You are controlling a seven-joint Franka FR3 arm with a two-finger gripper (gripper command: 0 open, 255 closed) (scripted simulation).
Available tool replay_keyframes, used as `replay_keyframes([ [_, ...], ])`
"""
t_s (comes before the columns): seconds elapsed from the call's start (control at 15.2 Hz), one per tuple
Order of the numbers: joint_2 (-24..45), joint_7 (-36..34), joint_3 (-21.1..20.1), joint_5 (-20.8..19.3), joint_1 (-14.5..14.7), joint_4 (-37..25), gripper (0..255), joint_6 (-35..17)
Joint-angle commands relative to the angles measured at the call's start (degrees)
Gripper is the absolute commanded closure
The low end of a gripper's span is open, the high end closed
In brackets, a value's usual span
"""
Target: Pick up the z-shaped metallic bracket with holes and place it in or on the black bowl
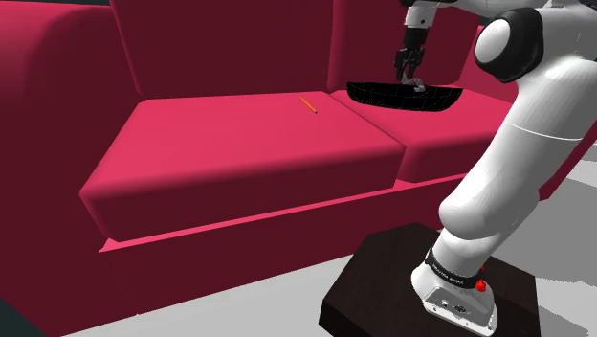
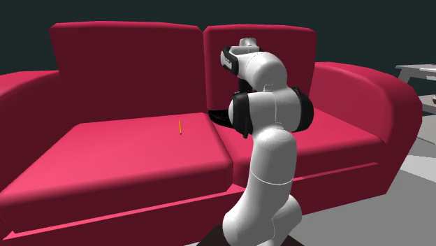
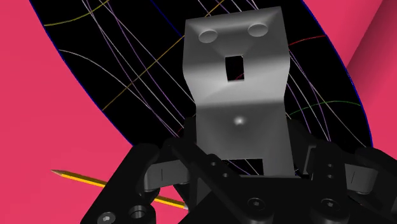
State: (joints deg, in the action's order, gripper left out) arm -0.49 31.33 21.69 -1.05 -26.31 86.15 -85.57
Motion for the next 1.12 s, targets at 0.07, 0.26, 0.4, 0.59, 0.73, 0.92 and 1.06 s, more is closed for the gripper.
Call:
replay_keyframes([
  [0.07, -0.76, -0.19, -0.09, -0.28, 0.08, 2.43, 255, -1.74],
  [0.26, -0.76, -0.19, -0.09, -0.28, 0.08, 2.43, 255, -1.74],
  [0.4, -0.76, -0.19, -0.09, -0.28, 0.08, 2.43, 255, -1.74],
  [0.59, -0.76, -0.19, -0.09, -0.28, 0.08, 2.43, 0, -1.74],
  [0.73, -0.76, -0.19, -0.09, -0.28, 0.08, 2.43, 0, -1.74],
  [0.92, 0.03, 0.03, 0.01, 0.01, 0.00, -0.45, 0, 0.40],
  [1.06, 2.01, 0.57, 0.30, 0.75, -0.29, -6.79, 0, 4.90],
])
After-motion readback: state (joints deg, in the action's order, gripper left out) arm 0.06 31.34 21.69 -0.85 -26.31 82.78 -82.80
